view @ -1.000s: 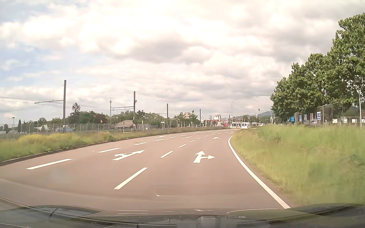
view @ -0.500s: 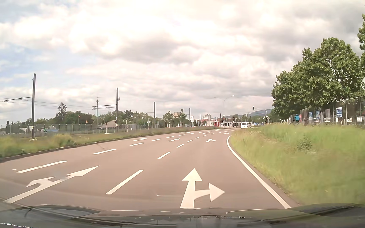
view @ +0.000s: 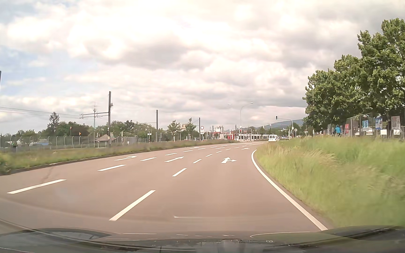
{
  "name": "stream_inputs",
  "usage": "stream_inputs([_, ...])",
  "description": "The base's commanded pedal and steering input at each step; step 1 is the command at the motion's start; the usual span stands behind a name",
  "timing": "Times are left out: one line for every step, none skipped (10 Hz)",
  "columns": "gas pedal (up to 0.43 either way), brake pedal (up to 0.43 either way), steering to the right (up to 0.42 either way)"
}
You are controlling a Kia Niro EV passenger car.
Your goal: Follow the waypoints while adhering to traffic rules and regulations
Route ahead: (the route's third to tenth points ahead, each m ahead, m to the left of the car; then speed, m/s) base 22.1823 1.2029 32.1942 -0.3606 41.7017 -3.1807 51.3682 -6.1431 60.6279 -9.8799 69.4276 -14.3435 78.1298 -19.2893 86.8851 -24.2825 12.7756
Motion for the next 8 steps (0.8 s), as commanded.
stream_inputs([0.087,0.000,0.030])
stream_inputs([0.087,0.000,0.030])
stream_inputs([0.087,0.000,0.029])
stream_inputs([0.087,0.000,0.029])
stream_inputs([0.087,0.000,0.029])
stream_inputs([0.087,0.000,0.029])
stream_inputs([0.087,0.000,0.029])
stream_inputs([0.087,0.000,0.029])
